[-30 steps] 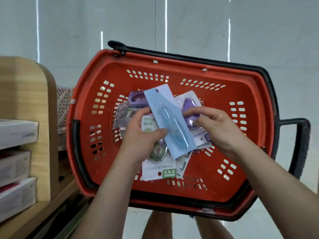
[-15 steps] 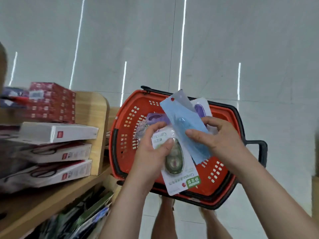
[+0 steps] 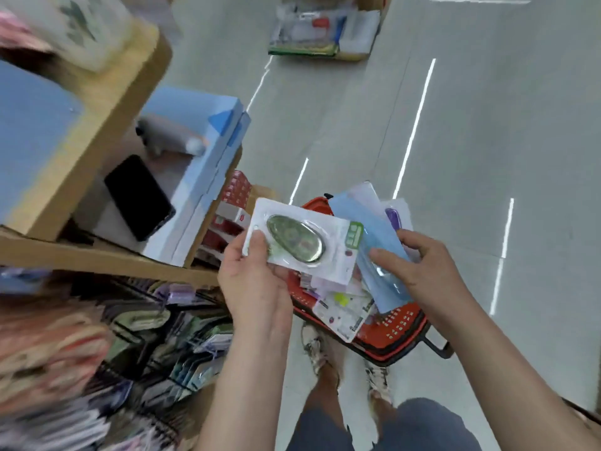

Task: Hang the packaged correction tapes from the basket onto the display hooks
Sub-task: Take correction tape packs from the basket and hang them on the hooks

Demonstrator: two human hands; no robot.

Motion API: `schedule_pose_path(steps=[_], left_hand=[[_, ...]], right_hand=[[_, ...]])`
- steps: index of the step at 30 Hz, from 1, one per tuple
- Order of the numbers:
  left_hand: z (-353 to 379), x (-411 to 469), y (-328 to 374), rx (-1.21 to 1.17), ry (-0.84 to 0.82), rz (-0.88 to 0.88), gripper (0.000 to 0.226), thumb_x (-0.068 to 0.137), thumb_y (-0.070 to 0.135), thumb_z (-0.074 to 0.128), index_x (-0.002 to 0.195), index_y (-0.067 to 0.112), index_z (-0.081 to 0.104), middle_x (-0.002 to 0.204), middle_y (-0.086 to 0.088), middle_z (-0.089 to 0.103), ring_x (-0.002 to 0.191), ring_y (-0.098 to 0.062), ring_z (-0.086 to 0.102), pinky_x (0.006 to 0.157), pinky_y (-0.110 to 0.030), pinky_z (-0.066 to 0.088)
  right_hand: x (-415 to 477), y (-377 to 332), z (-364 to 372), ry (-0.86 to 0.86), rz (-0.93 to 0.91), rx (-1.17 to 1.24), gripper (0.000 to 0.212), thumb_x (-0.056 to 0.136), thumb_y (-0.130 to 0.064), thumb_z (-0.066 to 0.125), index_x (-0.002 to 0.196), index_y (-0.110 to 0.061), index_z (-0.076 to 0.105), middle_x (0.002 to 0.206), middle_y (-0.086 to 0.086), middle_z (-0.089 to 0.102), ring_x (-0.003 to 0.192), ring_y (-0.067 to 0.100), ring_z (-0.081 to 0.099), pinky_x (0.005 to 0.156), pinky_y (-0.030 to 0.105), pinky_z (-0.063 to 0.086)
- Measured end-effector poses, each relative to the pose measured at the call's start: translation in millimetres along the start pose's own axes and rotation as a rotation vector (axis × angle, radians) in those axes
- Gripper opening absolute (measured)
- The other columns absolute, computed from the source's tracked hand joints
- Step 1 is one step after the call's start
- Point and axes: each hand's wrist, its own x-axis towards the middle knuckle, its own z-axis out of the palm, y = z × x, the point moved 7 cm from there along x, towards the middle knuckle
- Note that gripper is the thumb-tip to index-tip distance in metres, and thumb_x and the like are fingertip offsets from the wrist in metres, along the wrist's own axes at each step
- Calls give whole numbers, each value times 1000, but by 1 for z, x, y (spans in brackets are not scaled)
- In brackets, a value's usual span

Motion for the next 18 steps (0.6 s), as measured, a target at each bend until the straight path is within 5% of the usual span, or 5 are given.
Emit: schedule_pose_path(steps=[5, 8, 11, 14, 18], left_hand=[[-24, -58, 25, -154, 171, 46, 9, 102, 8, 50, 110, 6, 52, 102, -17, 66, 80, -20, 69, 67, -32, 61], [-44, -82, 46, -105, 132, 85, 9, 98, 0, 53, 103, 7, 49, 102, -15, 64, 87, -23, 66, 69, -31, 59], [-76, -97, 81, -17, -3, 95, 33, 88, -18, 53, 103, 11, 48, 93, -10, 67, 81, -21, 66, 67, -33, 59], [-119, -111, 128, 280, -91, 254, 41, 85, -14, 59, 108, 21, 59, 97, 0, 69, 83, -14, 65, 68, -28, 55], [-150, -133, 178, 796, -171, 482, 18, 92, 29, 67, 108, 37, 68, 103, 23, 68, 99, 1, 62, 89, -28, 51]], right_hand=[[-53, -37, 51, -179, 15, 187, 30, 67, -34, 79, 95, -24, 75, 93, -4, 78, 78, 10, 72, 62, 24, 55], [-75, -58, 77, -234, 24, 293, 24, 81, -18, 74, 105, -18, 73, 94, 0, 78, 75, 14, 72, 60, 27, 57], [-88, -78, 90, -284, -35, 182, 25, 83, -18, 75, 107, -20, 73, 101, 0, 77, 90, 21, 74, 80, 39, 61], [-105, -96, 112, -412, -117, 34, 22, 78, -23, 79, 101, -23, 76, 104, 2, 76, 98, 29, 72, 89, 48, 56], [-141, -111, 155, -572, -202, -104, 23, 74, -23, 82, 96, -23, 76, 99, 2, 77, 87, 26, 74, 74, 39, 60]])
